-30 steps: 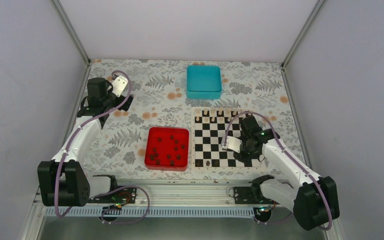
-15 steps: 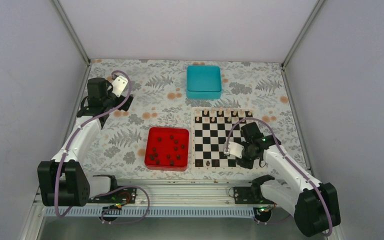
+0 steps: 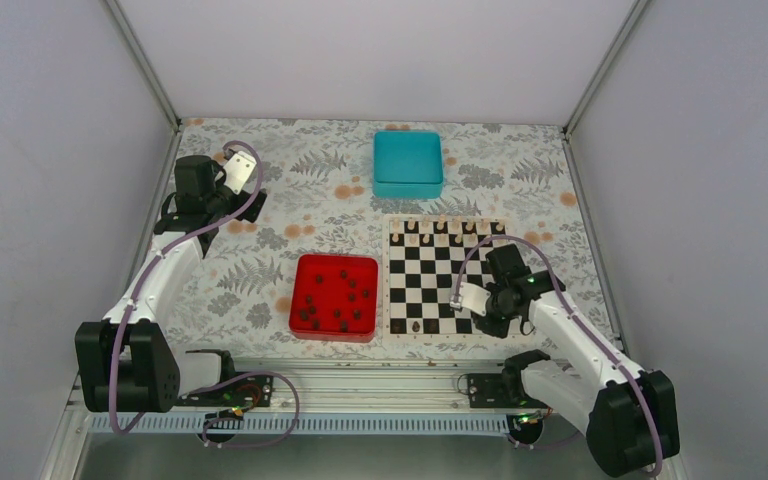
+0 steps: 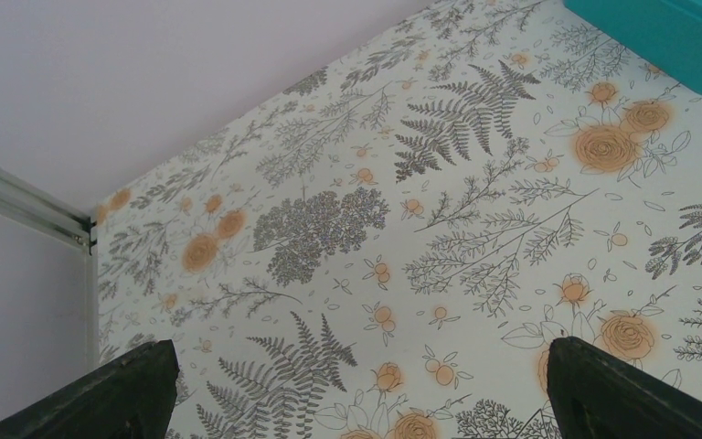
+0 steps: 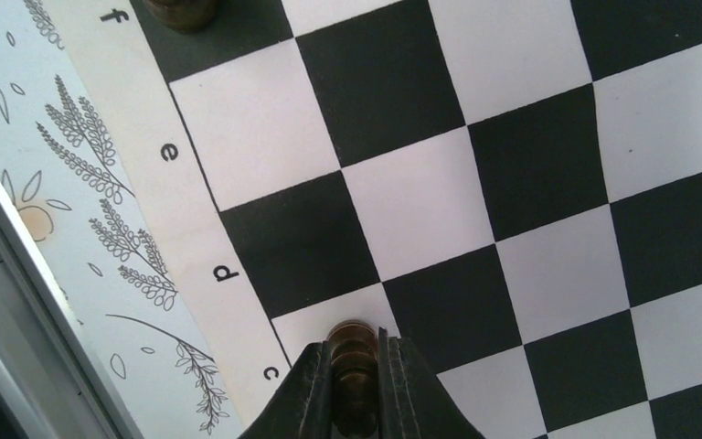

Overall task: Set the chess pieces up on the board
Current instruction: Place the chess piece on the chessboard.

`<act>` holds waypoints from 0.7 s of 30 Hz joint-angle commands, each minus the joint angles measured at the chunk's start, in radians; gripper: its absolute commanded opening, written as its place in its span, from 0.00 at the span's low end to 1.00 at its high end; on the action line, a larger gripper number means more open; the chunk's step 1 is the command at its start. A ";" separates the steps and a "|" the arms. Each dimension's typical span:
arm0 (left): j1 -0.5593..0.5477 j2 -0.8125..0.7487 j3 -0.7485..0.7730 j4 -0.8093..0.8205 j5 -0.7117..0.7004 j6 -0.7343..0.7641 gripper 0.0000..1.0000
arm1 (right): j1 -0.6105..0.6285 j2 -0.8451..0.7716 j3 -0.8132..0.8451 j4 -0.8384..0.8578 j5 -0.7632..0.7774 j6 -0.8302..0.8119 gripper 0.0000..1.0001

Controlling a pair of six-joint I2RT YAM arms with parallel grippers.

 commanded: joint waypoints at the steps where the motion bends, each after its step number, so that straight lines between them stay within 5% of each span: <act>1: 0.005 0.012 0.008 0.006 -0.005 0.002 1.00 | -0.017 0.003 0.007 -0.026 -0.023 -0.041 0.04; 21: 0.005 0.018 0.008 0.009 -0.020 0.002 1.00 | -0.018 0.022 -0.007 0.002 -0.027 -0.084 0.07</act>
